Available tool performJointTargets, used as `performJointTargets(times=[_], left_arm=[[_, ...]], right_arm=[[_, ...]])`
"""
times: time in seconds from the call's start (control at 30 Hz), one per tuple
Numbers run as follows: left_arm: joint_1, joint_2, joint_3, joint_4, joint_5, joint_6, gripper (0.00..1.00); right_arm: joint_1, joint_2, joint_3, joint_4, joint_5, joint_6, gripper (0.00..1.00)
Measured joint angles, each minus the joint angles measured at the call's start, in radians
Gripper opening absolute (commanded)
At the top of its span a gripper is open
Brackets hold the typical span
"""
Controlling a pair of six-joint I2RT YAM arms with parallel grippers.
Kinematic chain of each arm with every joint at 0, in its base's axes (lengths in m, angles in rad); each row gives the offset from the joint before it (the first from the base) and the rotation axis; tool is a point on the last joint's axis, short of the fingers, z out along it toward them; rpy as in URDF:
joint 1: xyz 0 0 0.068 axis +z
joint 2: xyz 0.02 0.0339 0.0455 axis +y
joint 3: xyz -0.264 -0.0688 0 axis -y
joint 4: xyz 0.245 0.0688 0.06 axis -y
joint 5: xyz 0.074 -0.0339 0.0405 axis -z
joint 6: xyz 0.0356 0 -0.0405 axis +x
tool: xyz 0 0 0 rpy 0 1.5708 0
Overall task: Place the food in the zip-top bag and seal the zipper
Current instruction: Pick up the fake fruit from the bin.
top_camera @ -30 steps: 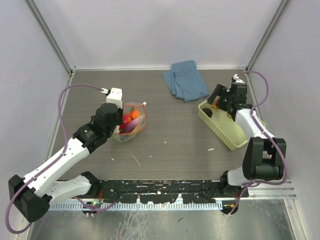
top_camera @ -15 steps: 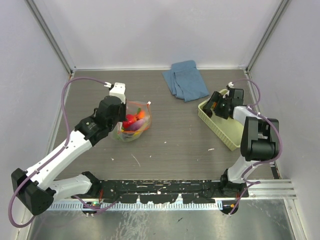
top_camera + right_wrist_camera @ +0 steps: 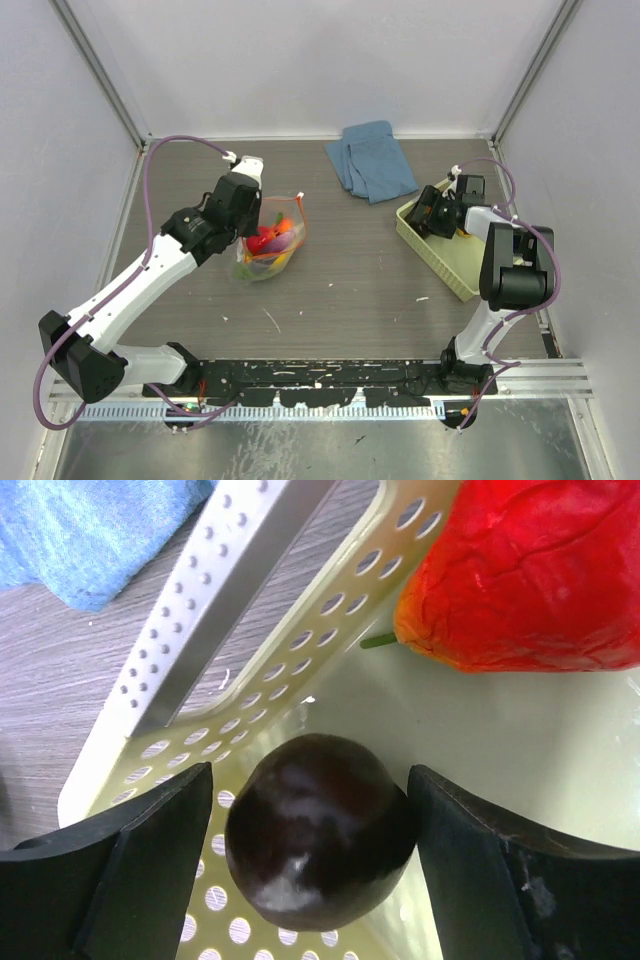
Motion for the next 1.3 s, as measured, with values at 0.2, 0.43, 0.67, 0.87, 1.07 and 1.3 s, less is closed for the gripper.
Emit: performJointTargets(times=[0.2,0.43,0.67,0.87,1.07,1.3], left_arm=[[0.000,0.003,0.011,-0.032,0.015,0.031,0.00],[0.000,-0.008,-0.003,-0.020,0.026,0.061,0.00],[0.000,-0.047,-0.054,-0.006,0.039,0.087,0.00],[0.000,-0.085,-0.080,0.008,0.060,0.103,0.00],[0.000,-0.114,-0.103,0.013,0.073,0.104,0.00],[0.000,-0.140,-0.110,0.014,0.072,0.105,0.00]], right_arm=[[-0.001,0.008,0.008,-0.013,0.011,-0.011,0.77],[-0.001,0.005,0.008,-0.021,0.045,-0.016,0.58],[0.000,-0.082,-0.035,-0.048,0.102,-0.018,0.49],[0.027,-0.237,-0.058,-0.066,0.146,-0.018,0.47],[0.152,-0.387,-0.058,-0.076,0.208,-0.018,0.47],[0.354,-0.487,-0.044,-0.081,0.243,-0.039,0.44]])
